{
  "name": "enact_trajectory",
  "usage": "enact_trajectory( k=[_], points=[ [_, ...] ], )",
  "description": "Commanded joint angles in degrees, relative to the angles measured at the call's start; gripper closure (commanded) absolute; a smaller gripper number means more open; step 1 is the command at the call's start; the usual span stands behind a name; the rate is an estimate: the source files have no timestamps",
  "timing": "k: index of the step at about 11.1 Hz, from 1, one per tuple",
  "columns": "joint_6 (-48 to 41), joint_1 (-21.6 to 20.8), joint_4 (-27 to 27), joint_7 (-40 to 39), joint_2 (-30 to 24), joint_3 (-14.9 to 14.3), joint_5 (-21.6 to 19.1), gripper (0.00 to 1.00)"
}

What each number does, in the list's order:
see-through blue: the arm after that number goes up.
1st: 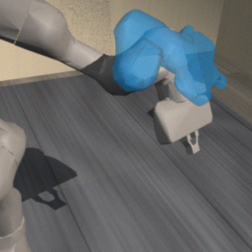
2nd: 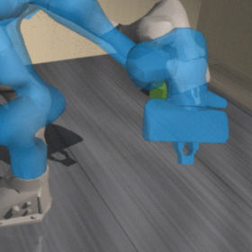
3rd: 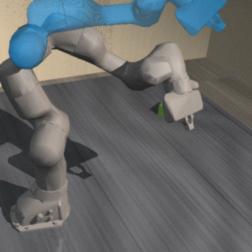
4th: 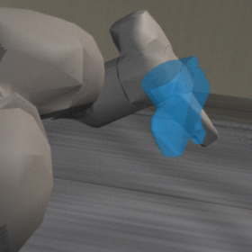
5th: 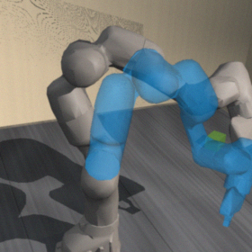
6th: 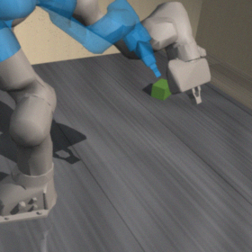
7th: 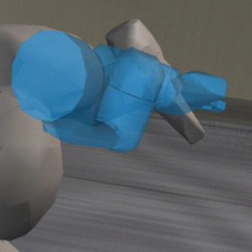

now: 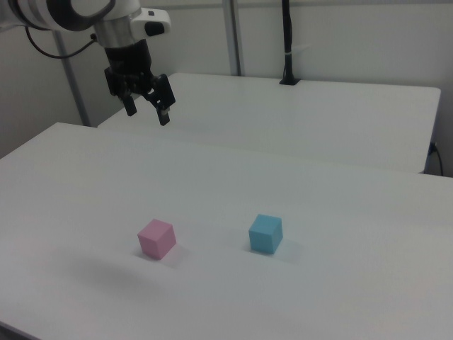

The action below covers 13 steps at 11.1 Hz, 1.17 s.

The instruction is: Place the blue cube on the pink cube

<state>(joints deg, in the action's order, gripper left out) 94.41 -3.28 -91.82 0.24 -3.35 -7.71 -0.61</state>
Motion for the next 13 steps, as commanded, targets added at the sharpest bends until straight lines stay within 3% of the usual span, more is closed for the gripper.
enact_trajectory(
  k=[1,10,13],
  points=[
    [-0.19,-0.32,-0.46,-0.24,-0.34,0.32,0.0,0.0],
    [-0.02,0.38,-1.34,0.02,-0.34,0.41,0.0,0.0],
    [-0.19,0.38,-1.25,8.07,-0.51,0.41,-0.09,0.0]
  ],
)
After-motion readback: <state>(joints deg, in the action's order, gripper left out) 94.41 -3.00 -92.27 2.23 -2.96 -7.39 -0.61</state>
